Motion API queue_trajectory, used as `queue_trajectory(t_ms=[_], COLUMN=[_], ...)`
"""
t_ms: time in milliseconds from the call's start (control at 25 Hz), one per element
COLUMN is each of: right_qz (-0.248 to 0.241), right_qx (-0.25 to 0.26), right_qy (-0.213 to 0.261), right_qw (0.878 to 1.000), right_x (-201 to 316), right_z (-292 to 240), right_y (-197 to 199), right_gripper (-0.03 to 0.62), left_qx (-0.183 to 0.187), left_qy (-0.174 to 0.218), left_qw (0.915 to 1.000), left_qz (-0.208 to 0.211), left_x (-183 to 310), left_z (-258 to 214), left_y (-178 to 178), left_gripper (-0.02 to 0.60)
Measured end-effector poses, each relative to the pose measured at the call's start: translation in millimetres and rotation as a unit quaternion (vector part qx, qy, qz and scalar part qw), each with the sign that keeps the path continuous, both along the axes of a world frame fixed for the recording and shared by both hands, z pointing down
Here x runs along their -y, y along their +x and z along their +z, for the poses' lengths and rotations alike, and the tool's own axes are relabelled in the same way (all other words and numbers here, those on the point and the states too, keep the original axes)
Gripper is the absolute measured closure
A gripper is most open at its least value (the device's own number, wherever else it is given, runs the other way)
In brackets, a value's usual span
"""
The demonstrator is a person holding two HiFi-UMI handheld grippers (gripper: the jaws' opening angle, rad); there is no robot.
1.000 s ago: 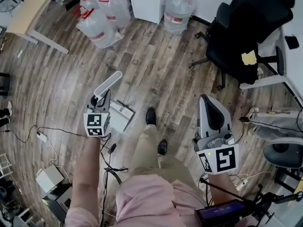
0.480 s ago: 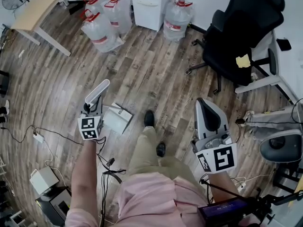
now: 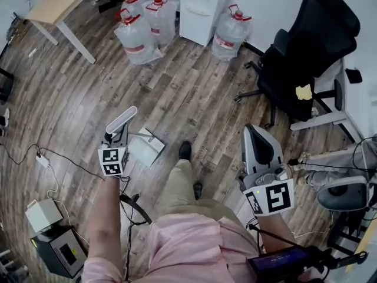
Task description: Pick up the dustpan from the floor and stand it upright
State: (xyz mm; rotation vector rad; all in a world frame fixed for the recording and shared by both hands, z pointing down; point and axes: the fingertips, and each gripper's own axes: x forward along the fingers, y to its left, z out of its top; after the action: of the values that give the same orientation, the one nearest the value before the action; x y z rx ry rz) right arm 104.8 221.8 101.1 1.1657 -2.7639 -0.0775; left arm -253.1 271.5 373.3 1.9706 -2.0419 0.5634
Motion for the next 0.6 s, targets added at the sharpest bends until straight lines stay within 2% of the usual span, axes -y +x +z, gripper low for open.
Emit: queue_trajectory(t_ms=[160, 280, 440, 600], right_qz=[-0.022, -0.037, -0.045, -0.039], right_qx=[-0.013, -0.018, -0.016, -0.013], right_qy=[0.005, 0.018, 0.029, 0.022], right_qw=[1.000, 0.999, 0.998, 0.999], right_x=[-7, -18, -34, -50], right_z=[-6, -13, -18, -11], right_y=[-16, -25, -28, -30], right_gripper=[0.592, 0.592, 0.592, 0.592], left_qx=[-0.002, -0.003, -0.008, -0.042], left_qy=[-0.005, -0.023, -0.037, -0.045], left_qw=[1.0000, 0.9997, 0.9992, 0.9981], left_qz=[-0.001, 0.004, 0.010, -0.005], left_x=[-11, -27, -50, -90], left_z=[5, 19, 28, 29], left_y=[-1, 2, 14, 26], left_gripper=[0.403, 0.362, 0.344, 0.344])
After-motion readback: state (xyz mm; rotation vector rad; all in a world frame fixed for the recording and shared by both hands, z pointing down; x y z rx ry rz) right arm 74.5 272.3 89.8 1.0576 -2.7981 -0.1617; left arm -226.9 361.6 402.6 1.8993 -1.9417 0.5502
